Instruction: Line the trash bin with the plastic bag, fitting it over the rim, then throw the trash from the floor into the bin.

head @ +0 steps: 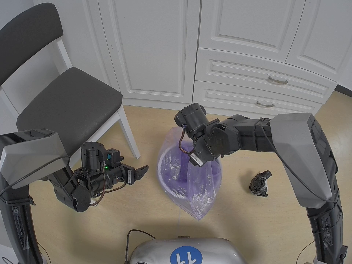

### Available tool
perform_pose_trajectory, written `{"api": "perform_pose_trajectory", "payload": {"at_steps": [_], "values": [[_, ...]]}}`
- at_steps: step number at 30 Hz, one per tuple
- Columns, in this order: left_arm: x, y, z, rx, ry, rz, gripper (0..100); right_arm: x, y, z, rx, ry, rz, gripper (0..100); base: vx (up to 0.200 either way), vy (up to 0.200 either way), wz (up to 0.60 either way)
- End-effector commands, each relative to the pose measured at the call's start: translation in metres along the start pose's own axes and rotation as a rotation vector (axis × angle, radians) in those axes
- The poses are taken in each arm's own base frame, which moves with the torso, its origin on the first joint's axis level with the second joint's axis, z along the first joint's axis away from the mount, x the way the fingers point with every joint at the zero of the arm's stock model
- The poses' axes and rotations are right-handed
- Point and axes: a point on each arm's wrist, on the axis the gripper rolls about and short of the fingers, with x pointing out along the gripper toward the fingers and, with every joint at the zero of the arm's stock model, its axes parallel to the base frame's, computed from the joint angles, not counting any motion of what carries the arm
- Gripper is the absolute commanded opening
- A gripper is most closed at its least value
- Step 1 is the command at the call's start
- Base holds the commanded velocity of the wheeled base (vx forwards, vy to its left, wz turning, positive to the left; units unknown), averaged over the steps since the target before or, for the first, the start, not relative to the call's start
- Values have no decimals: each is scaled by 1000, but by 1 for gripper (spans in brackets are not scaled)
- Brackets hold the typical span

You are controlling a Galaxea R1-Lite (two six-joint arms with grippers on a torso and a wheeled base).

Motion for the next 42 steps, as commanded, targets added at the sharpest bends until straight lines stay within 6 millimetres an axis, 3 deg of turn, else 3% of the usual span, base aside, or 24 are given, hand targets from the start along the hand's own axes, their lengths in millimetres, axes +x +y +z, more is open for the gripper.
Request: {"api": "perform_pose_trajectory", "payload": {"at_steps": [1, 7, 12, 18, 27, 37, 42], "values": [[1, 0, -1, -1, 4, 0, 100, -1, 12, -6, -1, 55, -17, 100, 0, 0, 0], [1, 0, -2, -1, 4, 0, 100, 11, 19, -24, -19, 124, -15, 100, 0, 0, 0], [1, 0, -2, 0, 5, 0, 100, 25, 7, -40, -18, 188, -36, 100, 0, 0, 0], [2, 0, -2, -1, 5, 0, 100, 52, -24, -65, 64, 283, -78, 100, 0, 0, 0], [6, 1, -6, -3, 14, 1, 100, 57, -59, -74, 136, 309, -111, 100, 0, 0, 0], [9, 5, -9, -8, 20, 8, 100, 101, -68, -99, 195, 351, -147, 100, 0, 0, 0], [10, 8, -10, -12, 23, 15, 100, 95, -74, -92, 271, 303, -134, 100, 0, 0, 0]]}}
